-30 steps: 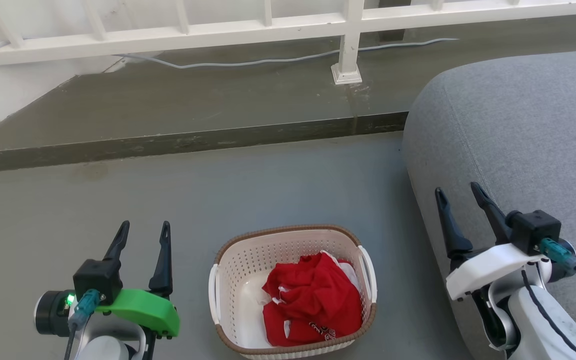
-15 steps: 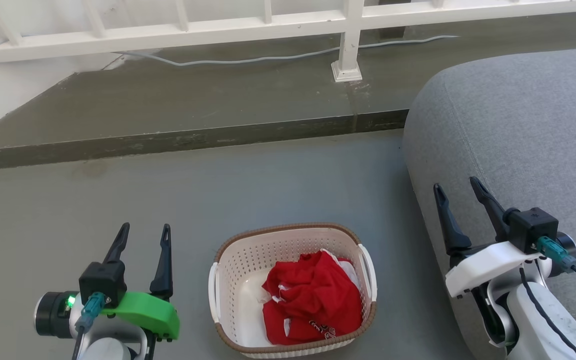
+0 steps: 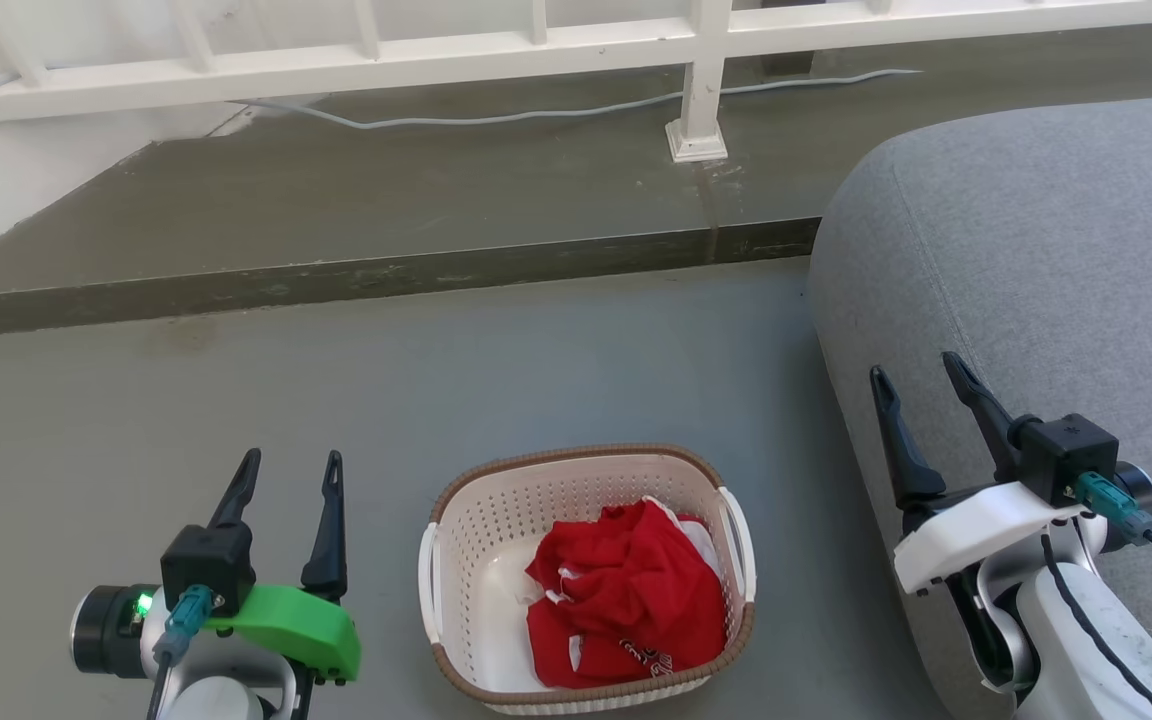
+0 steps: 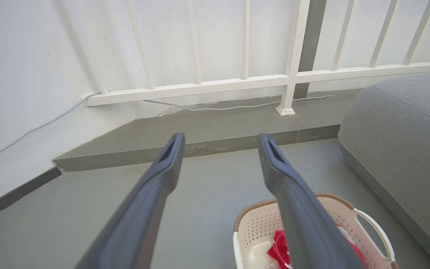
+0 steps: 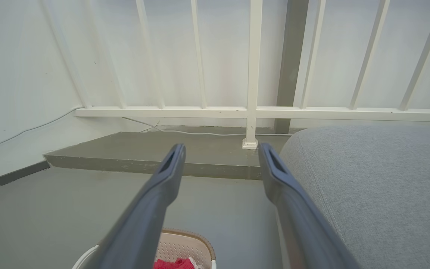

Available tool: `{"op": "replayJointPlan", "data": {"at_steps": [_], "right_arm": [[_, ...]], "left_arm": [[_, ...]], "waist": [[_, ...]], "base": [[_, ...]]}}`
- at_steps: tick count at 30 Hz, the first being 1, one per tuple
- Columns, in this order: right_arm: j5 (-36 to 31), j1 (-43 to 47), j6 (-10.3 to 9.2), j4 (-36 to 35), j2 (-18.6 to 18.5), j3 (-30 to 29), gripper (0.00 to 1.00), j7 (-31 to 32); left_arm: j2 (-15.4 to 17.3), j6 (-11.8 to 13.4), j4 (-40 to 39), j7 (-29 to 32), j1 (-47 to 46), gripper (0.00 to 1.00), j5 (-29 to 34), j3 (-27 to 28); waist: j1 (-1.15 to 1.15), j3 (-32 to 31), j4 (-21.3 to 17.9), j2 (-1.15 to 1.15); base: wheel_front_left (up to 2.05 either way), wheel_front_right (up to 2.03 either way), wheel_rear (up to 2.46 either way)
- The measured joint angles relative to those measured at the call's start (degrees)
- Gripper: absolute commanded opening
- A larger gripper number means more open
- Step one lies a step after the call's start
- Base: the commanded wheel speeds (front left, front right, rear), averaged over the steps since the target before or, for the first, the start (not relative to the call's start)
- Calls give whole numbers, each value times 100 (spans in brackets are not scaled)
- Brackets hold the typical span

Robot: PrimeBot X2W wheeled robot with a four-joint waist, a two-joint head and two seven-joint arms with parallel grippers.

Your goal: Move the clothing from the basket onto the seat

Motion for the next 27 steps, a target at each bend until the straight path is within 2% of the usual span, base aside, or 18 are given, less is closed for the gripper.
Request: {"op": "replayJointPlan", "data": {"at_steps": [8,13,24,27], "right_arm": [[-62,-36,2,-45,18,-22,100,-1],[-97,-212,1,-249,18,-98,100,-1],[-104,-604,2,-646,70,-269,100,-9],[-104,-727,58,-721,143,-269,100,-9]], "left_arm": [[-8,-10,3,-1,-9,100,74,-37],[-86,-103,-24,-1,-140,100,92,-171],[-179,-221,37,2,-550,100,272,-455],[-189,-270,101,21,-687,100,344,-566]], "waist": [[0,79,-16,0],[0,262,-40,0],[0,997,-176,0],[0,1218,-239,0]], "base": [[0,0,0],[0,0,0],[0,0,0],[0,0,0]]}}
